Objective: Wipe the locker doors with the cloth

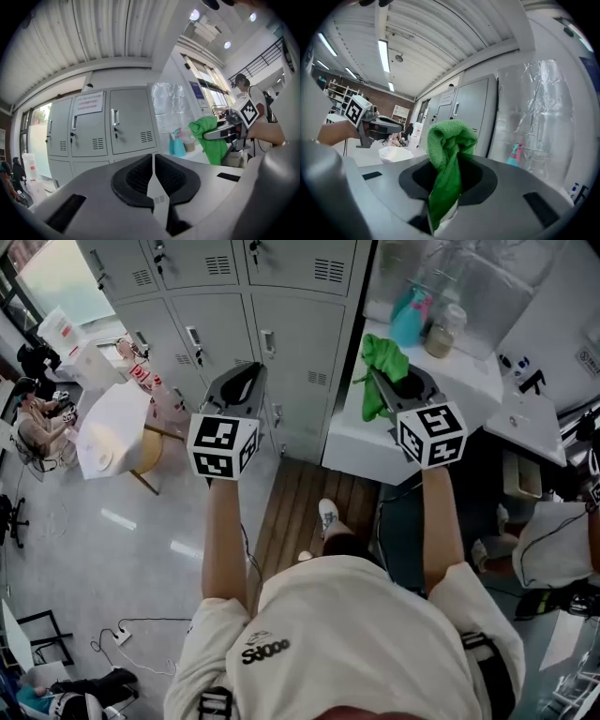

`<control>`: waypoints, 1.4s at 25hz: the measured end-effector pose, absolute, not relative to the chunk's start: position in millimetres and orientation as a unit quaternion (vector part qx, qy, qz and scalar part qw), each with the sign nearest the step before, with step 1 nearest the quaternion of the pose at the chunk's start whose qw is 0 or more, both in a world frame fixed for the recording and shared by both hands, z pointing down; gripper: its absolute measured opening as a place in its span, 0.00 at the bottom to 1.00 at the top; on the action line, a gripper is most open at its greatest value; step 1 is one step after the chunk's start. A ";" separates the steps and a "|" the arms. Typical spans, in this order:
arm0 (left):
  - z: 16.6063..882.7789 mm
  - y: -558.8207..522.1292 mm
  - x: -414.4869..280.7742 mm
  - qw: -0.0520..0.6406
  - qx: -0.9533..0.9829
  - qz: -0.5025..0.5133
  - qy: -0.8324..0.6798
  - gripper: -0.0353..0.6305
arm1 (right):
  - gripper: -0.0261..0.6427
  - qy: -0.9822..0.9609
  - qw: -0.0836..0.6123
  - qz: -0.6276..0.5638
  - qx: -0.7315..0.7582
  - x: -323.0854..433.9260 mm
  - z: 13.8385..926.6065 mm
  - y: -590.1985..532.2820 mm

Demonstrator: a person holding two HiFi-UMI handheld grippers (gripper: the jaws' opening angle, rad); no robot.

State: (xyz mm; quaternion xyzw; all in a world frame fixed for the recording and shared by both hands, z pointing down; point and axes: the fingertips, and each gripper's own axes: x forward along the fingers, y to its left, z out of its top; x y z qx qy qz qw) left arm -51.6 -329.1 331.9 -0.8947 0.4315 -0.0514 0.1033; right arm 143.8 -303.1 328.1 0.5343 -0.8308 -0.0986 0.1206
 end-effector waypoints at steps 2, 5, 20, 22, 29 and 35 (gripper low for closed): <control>327.0 -316.6 -50.8 0.113 -0.896 -0.051 0.426 0.10 | 0.17 -0.825 0.115 -0.103 0.544 147.2 324.4 -287.0; 318.2 -299.1 -50.7 0.120 -0.899 -0.043 0.419 0.10 | 0.17 -0.823 0.112 -0.106 0.547 145.6 321.4 -267.0; 307.1 -272.9 -32.5 0.146 -0.902 -0.054 0.402 0.10 | 0.17 -0.844 0.120 -0.128 0.507 111.9 317.6 -246.1; 307.2 -273.5 -31.1 0.146 -0.901 -0.052 0.404 0.10 | 0.17 -0.845 0.115 -0.123 0.508 113.9 319.3 -248.9; 309.3 -279.2 -31.1 0.137 -0.900 -0.055 0.409 0.10 | 0.17 -0.855 0.109 -0.104 0.496 111.3 325.0 -257.7; 308.0 -281.9 -29.0 0.135 -0.900 -0.048 0.411 0.10 | 0.17 -0.859 0.120 -0.108 0.486 110.2 327.8 -258.8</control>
